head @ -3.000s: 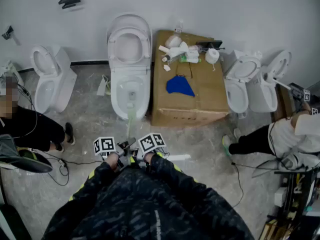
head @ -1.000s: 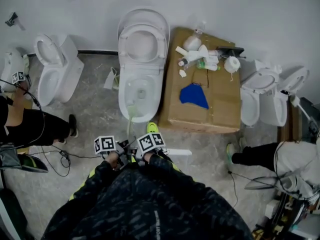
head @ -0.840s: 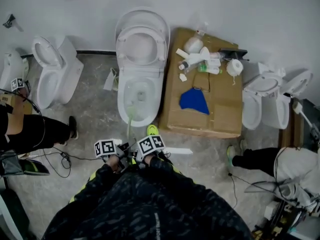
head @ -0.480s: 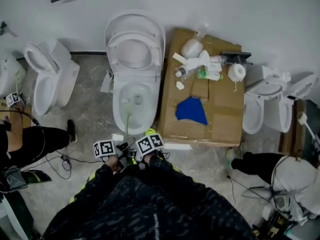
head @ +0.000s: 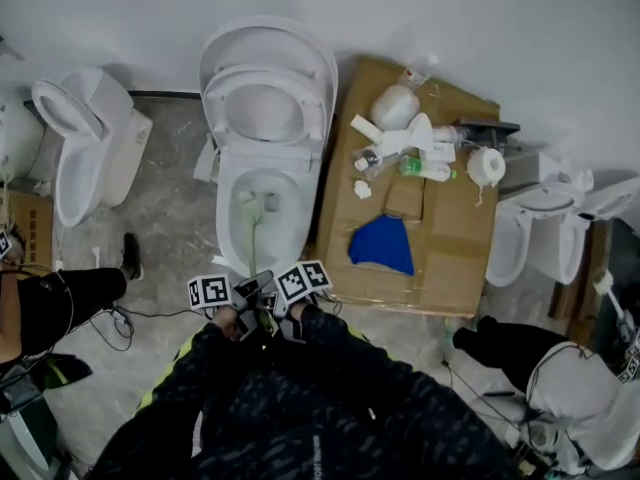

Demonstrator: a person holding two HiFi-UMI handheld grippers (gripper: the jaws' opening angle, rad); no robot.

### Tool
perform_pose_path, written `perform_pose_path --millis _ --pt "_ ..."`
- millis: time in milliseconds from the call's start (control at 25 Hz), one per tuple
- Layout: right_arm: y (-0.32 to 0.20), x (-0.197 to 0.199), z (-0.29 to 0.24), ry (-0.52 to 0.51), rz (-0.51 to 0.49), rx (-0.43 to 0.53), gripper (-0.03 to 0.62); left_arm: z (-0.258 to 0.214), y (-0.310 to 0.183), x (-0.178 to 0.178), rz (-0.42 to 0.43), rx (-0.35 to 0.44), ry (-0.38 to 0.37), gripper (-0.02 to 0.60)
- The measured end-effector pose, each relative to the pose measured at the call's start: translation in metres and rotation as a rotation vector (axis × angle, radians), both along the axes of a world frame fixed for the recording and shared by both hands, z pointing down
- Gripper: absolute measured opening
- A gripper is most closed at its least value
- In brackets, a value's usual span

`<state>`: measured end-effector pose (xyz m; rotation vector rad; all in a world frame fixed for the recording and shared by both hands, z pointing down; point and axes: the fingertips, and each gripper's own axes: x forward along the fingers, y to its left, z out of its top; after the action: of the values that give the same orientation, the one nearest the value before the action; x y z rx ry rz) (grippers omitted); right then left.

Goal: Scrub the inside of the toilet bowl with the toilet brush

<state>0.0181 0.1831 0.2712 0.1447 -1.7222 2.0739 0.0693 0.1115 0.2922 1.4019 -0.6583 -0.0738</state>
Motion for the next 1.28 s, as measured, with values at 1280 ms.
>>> perform_pose_path --millis 1280 --pt "-0.132 -0.066 0.315 0.122 0.249 -0.112 0.057 0.316 -0.116 -0.051 0.162 -0.136 0.101 0.034"
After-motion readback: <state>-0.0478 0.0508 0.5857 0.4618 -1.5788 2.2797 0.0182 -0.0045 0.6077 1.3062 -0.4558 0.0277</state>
